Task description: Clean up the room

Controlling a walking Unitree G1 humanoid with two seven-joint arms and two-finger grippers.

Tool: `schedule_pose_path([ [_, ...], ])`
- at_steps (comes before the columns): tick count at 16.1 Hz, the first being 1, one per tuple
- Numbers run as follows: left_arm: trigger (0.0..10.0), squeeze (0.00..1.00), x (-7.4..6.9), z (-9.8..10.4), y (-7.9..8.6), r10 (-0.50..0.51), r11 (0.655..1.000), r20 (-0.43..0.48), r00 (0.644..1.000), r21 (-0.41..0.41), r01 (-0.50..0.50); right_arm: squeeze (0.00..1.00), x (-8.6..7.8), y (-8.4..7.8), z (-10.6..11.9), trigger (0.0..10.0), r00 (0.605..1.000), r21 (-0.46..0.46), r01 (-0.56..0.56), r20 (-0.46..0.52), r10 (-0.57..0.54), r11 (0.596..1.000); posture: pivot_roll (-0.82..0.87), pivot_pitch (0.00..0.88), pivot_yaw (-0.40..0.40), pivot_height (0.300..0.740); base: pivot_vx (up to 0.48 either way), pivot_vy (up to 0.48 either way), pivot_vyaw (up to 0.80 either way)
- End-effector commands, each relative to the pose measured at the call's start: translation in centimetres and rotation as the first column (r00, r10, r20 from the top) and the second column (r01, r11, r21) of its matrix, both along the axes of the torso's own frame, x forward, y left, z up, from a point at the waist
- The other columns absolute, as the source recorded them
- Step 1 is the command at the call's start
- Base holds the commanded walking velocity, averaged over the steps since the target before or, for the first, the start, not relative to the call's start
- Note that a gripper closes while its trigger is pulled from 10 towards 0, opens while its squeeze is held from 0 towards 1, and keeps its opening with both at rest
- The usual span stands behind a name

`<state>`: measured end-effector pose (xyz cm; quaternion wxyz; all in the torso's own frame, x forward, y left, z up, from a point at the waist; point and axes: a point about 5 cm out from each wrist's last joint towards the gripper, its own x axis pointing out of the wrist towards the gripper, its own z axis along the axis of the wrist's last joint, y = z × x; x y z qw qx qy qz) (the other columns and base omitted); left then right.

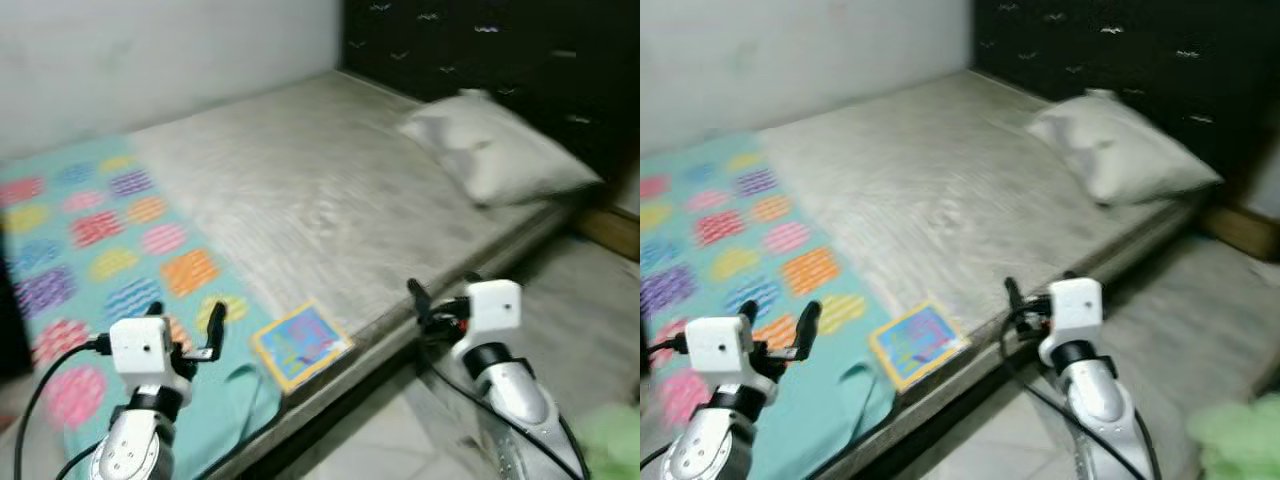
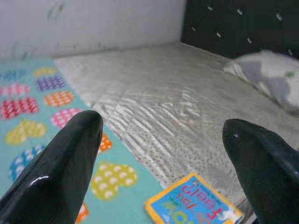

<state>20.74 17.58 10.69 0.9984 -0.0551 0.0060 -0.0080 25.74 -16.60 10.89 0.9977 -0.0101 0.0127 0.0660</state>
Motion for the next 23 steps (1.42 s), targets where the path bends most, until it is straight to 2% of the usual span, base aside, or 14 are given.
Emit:
schedule_pose_path([
  [1, 10.0, 0.0, 0.0, 0.3, 0.6, 0.02, 1.0, 0.0, 1.0, 0.001, -0.02, 0.0, 0.2, 0.6, 0.5, 10.0, 1.0, 0.046, -0.02, 0.005, 0.019, 0.999, -0.06, 0.069, -0.031, 0.74, 0.0, 0.0, 0.44],
  [5, 10.0, 0.0, 0.0, 0.4, 0.6, 0.016, 1.0, -0.001, 1.0, 0.007, -0.016, 0.0, 0.2, 0.7, 0.5, 10.0, 0.999, 0.038, -0.039, 0.004, 0.038, 0.999, -0.06, 0.072, -0.029, 0.74, 0.0, 0.0, 0.13],
  [10, 10.0, 0.0, 0.1, 0.4, 0.5, 0.009, 1.0, -0.007, 1.0, 0.01, -0.009, 0.0, 0.0, 1.3, 0.8, 10.0, 0.997, -0.001, -0.08, 0.021, 0.08, 0.997, -0.06, 0.072, -0.026, 0.74, 0.0, 0.0, 0.8],
  [23, 10.0, 0.0, 0.5, 0.3, -0.2, -0.029, 0.999, -0.016, 0.999, 0.031, 0.029, 0.0, 0.3, 1.7, 1.0, 10.0, 0.995, -0.034, -0.09, 0.046, 0.092, 0.995, -0.07, 0.07, -0.01, 0.74, 0.0, 0.0, 0.78],
])
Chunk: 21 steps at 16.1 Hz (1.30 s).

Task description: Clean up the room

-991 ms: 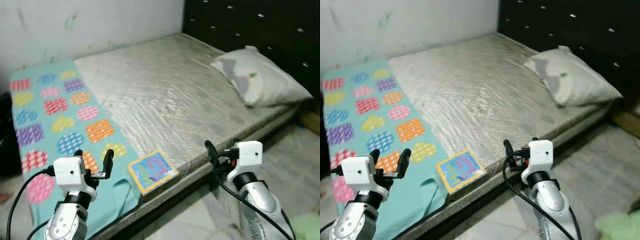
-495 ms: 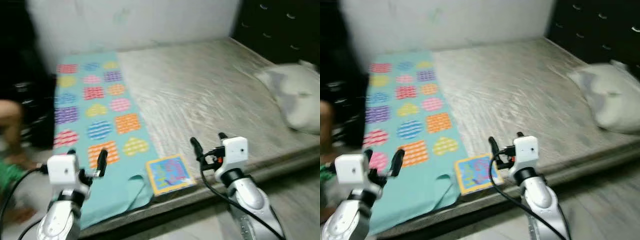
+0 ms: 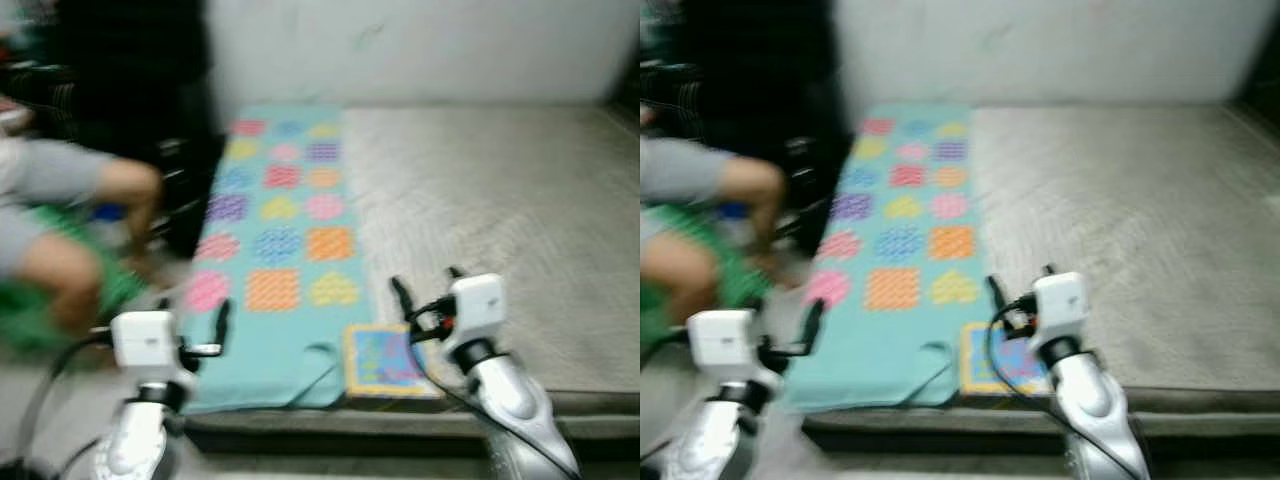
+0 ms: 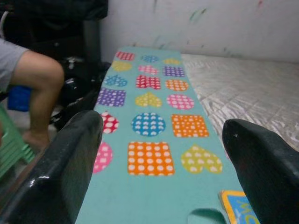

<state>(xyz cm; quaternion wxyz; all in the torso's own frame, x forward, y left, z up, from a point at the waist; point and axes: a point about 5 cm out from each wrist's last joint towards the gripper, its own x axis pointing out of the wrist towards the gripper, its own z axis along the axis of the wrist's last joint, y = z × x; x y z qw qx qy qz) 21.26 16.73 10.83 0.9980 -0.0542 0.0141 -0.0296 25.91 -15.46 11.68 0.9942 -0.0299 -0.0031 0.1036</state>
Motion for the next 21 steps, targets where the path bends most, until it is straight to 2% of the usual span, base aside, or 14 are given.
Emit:
schedule_pose_path([
  [1, 10.0, 0.0, 0.0, 0.1, 0.7, 0.02, 0.999, -0.011, 1.0, 0.04, -0.019, 0.0, 0.3, 0.7, 0.2, 10.0, 1.0, 0.019, -0.016, 0.014, 0.016, 1.0, -0.06, 0.073, -0.006, 0.74, 0.0, 0.0, 0.0],
  [4, 10.0, 0.0, -0.1, 0.3, 0.4, -0.01, 0.999, -0.003, 1.0, 0.044, 0.01, 0.0, 0.6, 0.8, 0.5, 10.0, 0.999, 0.028, -0.023, 0.043, 0.021, 0.999, -0.05, 0.085, -0.002, 0.74, 0.0, 0.0, 0.0],
  [6, 10.0, 0.0, -0.2, 0.5, 0.1, -0.026, 0.999, 0.004, 1.0, 0.045, 0.026, 0.0, 1.2, 0.7, 0.6, 10.0, 0.999, 0.007, 0.012, 0.044, -0.012, 1.0, -0.05, 0.095, 0.005, 0.74, 0.0, 0.0, 0.0],
  [7, 10.0, 0.0, -0.2, 0.7, 0.1, -0.031, 0.999, 0.013, 0.999, 0.04, 0.031, 0.0, 1.6, 0.6, 0.6, 10.0, 0.997, -0.063, 0.068, 0.053, -0.064, 0.996, -0.06, 0.101, 0.002, 0.74, 0.0, 0.0, 0.0],
  [8, 10.0, 0.0, -0.2, 0.7, 0.0, -0.031, 0.999, 0.014, 0.999, 0.035, 0.031, 0.0, 1.7, 0.5, 0.5, 10.0, 0.996, -0.08, 0.078, 0.058, -0.073, 0.994, -0.06, 0.102, 0.003, 0.74, 0.0, 0.0, 0.0],
  [10, 10.0, 0.0, -0.5, 0.4, -0.4, -0.054, 0.998, 0.001, 0.999, 0.02, 0.054, 0.0, 1.5, 0.6, 0.3, 10.0, 0.996, -0.088, 0.053, 0.075, -0.047, 0.995, -0.05, 0.101, 0.0, 0.74, 0.0, 0.0, 0.0],
  [12, 10.0, 0.0, -0.7, 0.3, -0.5, -0.064, 0.998, -0.005, 0.998, 0.012, 0.064, 0.0, 1.3, 0.5, 0.2, 10.0, 0.994, -0.057, 0.08, 0.078, -0.075, 0.995, -0.06, 0.096, 0.005, 0.74, 0.0, 0.0, 0.0],
  [15, 10.0, 0.0, -0.5, 0.3, -0.8, -0.088, 0.996, -0.006, 0.996, 0.001, 0.088, 0.0, 0.8, 0.4, 0.4, 10.0, 0.991, -0.066, 0.086, 0.108, -0.078, 0.994, -0.06, 0.099, 0.007, 0.74, 0.0, 0.0, 0.0],
  [18, 10.0, 0.0, -0.5, 0.2, -0.9, -0.098, 0.995, -0.017, 0.995, -0.003, 0.098, 0.0, 0.3, 0.7, -0.1, 10.0, 0.997, -0.004, 0.035, 0.072, -0.034, 0.999, -0.06, 0.106, 0.007, 0.74, 0.0, 0.0, 0.0],
  [21, 10.0, 0.0, -0.5, 0.1, -0.9, -0.083, 0.997, -0.028, 0.996, 0.003, 0.083, 0.0, 0.3, 0.7, -0.5, 10.0, 0.997, -0.092, 0.045, 0.06, -0.039, 0.995, -0.06, 0.115, 0.004, 0.74, 0.0, 0.0, 0.0],
])
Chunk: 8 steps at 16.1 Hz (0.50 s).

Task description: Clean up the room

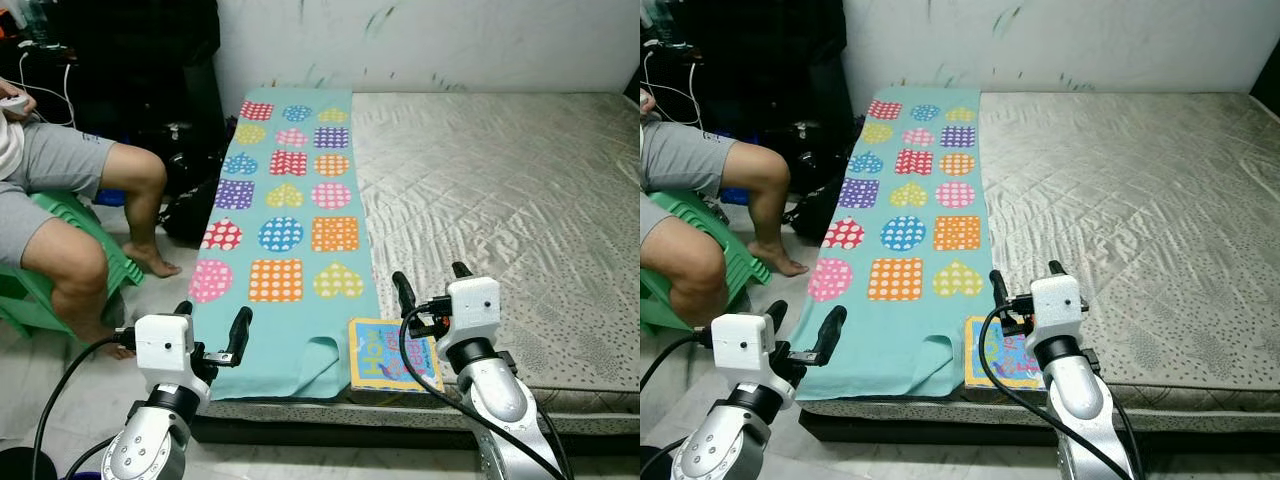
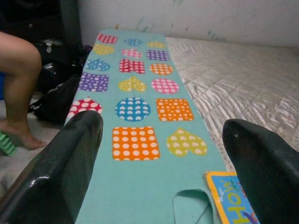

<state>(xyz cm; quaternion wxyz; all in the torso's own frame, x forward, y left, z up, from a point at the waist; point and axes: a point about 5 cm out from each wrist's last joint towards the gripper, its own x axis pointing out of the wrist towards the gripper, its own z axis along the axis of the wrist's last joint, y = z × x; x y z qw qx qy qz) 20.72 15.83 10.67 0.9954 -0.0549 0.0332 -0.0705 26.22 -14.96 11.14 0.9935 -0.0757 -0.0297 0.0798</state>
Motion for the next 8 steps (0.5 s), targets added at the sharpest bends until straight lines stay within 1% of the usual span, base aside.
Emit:
schedule_pose_path([
  [1, 10.0, 0.0, 0.09, 0.31, -0.04, -0.003, 1.0, 0.007, 1.0, 0.008, 0.003, 0.0, -0.04, 0.54, 0.04, 10.0, 0.999, 0.003, -0.048, -0.001, 0.048, 0.999, -0.06, 0.115, 0.004, 0.74, 0.0, 0.0, 0.0],
  [2, 10.0, 0.0, 0.1, 0.42, -0.13, -0.015, 1.0, 0.017, 1.0, 0.013, 0.015, 0.0, -0.07, 0.5, 0.14, 10.0, 0.999, -0.02, -0.043, -0.006, 0.042, 0.999, -0.06, 0.115, 0.004, 0.74, 0.0, 0.0, 0.0],
  [3, 10.0, 0.0, 0.04, 0.44, -0.19, -0.019, 1.0, 0.015, 1.0, 0.008, 0.019, 0.0, -0.04, 0.41, 0.15, 10.0, 0.999, 0.003, -0.041, -0.005, 0.041, 0.999, -0.06, 0.121, 0.0, 0.74, 0.0, 0.0, 0.0],
  [5, 10.0, 0.0, -0.03, 0.46, -0.3, -0.029, 1.0, 0.015, 0.999, 0.002, 0.029, 0.0, 0.09, -0.29, -0.07, 10.0, 0.999, 0.001, 0.022, -0.025, -0.022, 1.0, -0.06, 0.123, -0.002, 0.74, 0.0, 0.0, 0.0],
  [7, 10.0, 0.0, -0.08, 0.51, -0.41, -0.038, 0.999, 0.018, 0.999, -0.001, 0.038, 0.0, 0.06, -0.23, -0.11, 10.0, 0.999, 0.003, 0.007, -0.033, -0.007, 1.0, -0.06, 0.125, -0.004, 0.74, 0.0, 0.0, 0.0],
  [8, 10.0, 0.0, -0.09, 0.53, -0.44, -0.041, 0.999, 0.02, 0.999, -0.002, 0.041, 0.0, 0.06, -0.12, -0.09, 10.0, 0.999, 0.004, -0.006, -0.034, 0.006, 1.0, -0.06, 0.125, -0.004, 0.74, 0.247, 0.0, 0.0],
])
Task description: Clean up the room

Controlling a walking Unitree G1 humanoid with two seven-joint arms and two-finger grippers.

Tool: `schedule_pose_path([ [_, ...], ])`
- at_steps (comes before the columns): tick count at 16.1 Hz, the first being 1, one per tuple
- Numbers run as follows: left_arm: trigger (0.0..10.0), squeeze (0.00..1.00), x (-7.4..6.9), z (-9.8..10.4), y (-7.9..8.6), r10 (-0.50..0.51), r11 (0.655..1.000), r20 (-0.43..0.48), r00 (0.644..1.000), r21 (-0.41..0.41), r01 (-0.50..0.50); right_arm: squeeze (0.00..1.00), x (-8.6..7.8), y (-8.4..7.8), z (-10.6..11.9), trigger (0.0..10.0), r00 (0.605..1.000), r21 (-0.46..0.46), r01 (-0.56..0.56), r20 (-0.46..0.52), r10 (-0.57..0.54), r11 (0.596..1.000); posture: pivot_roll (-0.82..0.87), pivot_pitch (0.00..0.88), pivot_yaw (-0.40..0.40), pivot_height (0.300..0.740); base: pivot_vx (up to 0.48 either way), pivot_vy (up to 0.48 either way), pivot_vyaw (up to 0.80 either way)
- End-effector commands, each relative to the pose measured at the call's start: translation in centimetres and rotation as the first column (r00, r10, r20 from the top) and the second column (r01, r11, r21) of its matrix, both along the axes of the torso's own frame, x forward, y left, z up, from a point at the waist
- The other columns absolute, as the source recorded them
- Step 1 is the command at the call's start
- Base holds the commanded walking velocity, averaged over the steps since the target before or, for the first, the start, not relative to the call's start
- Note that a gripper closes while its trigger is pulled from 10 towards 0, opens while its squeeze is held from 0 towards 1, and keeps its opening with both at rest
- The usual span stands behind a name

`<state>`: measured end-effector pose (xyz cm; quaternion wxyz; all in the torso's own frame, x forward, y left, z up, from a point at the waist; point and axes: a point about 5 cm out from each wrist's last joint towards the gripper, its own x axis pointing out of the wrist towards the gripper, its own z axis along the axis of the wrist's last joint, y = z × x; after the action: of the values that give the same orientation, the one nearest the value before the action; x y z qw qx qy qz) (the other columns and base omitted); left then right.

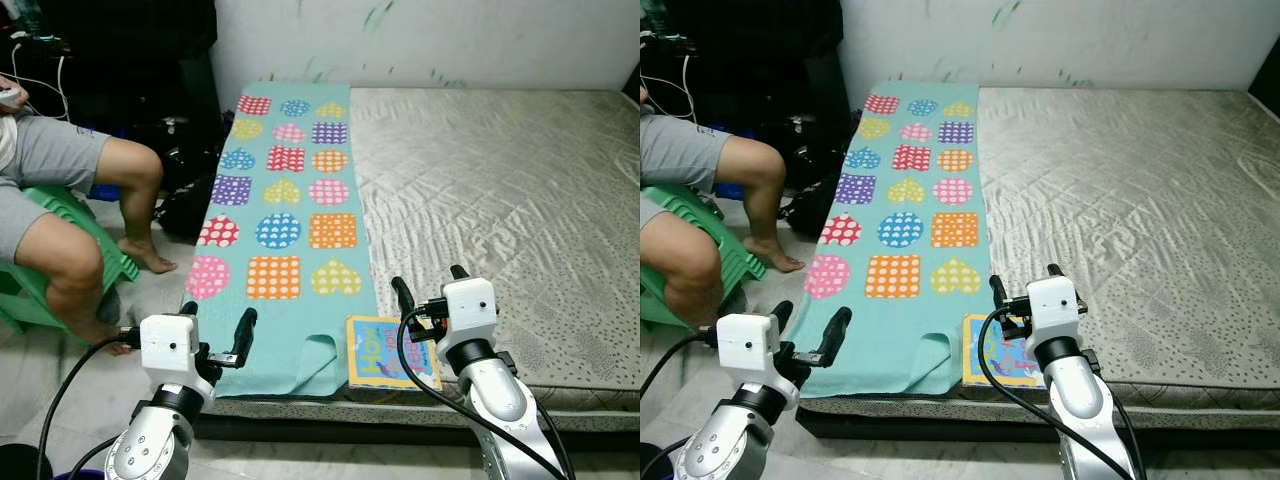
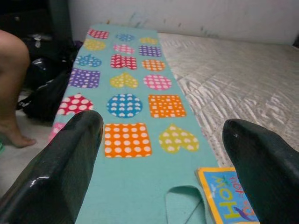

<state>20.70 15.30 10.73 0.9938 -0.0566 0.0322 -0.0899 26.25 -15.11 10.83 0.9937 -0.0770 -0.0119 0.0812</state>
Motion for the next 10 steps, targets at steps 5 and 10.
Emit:
schedule_pose_path([
  [5, 10.0, 0.0, -0.09, 0.5, 0.05, -0.015, 1.0, 0.017, 1.0, 0.001, 0.015, 0.0, -0.03, 0.11, 0.31, 10.0, 1.0, 0.018, -0.013, 0.0, 0.013, 1.0, -0.06, 0.128, -0.002, 0.74, 0.27, 0.0, 0.0],
  [10, 10.0, 0.0, -0.08, 0.37, 0.06, -0.022, 1.0, 0.007, 1.0, 0.001, 0.022, 0.0, 0.02, 0.0, 0.16, 10.0, 1.0, 0.022, -0.007, -0.007, 0.007, 1.0, -0.06, 0.124, 0.001, 0.74, 0.229, 0.0, 0.0],
])
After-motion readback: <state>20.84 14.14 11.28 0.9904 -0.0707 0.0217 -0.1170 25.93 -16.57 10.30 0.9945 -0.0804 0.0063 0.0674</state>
